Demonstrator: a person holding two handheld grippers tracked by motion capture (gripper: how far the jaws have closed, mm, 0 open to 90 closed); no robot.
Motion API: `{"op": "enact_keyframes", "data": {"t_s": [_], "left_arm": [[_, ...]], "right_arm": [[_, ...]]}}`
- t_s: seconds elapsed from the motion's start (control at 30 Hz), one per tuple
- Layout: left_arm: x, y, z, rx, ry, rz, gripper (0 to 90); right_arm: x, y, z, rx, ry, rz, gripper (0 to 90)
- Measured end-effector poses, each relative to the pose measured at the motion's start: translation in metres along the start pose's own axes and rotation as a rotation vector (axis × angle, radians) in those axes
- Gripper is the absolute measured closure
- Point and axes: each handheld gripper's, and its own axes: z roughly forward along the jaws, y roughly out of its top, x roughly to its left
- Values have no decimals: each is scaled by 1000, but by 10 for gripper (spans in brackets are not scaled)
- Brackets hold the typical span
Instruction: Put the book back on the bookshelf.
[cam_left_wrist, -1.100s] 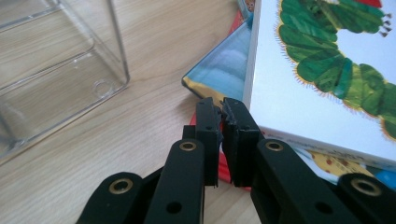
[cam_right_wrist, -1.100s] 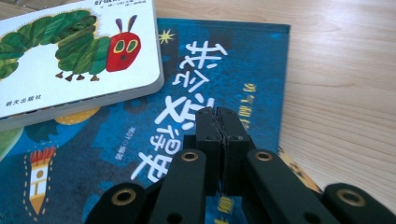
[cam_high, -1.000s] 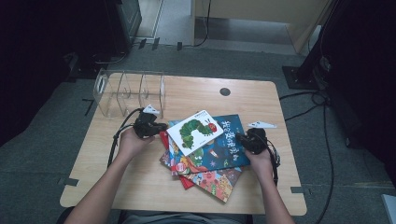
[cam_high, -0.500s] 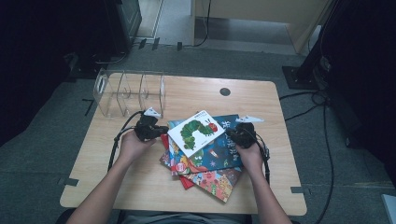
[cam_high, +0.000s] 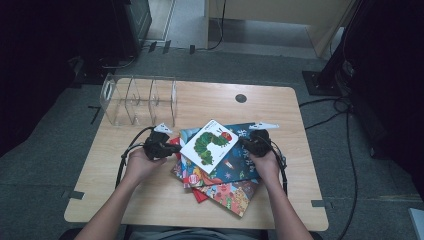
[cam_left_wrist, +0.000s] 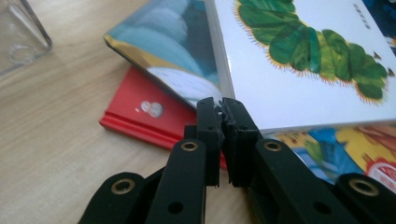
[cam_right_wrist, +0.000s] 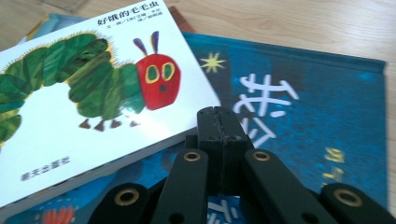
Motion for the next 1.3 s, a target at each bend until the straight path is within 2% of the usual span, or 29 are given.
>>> {"op": "enact_keyframes", "data": {"t_s": [0.3, 0.43, 0.5, 0.53, 0.57, 0.7, 0.87, 1.0, 1.17, 1.27, 1.3], "left_arm": [[-8, -7, -6, 17, -23, -19, 844], [-9, -11, -8, 21, -32, -29, 830], [-9, -14, -9, 19, -41, -44, 819], [-9, -17, -11, 17, -49, -68, 814], [-9, -18, -12, 22, -44, -64, 803], [-7, -17, -16, 25, -19, -67, 739], [0, -16, -18, 33, -43, -102, 646], [7, -14, -19, -9, -71, -150, 548], [8, -8, -17, -28, -46, -135, 403], [8, -4, -12, -35, -56, -143, 339], [9, -3, -10, -29, -69, -134, 326]], "right_arm": [[11, 3, 5, 21, 41, -53, 900], [14, 5, 7, 30, 61, -57, 900], [15, 5, 8, 33, 69, -60, 900], [19, 6, 9, 34, 80, -76, 900], [20, 6, 10, 34, 81, -85, 900], [25, 5, 12, 26, 90, -97, 900], [30, 6, 15, 29, 109, -108, 900], [35, 6, 16, 31, 111, -118, 900], [38, 4, 13, 44, 123, -112, 900], [41, -1, 11, 34, 135, -121, 900], [42, -2, 10, 37, 138, -121, 900]]}}
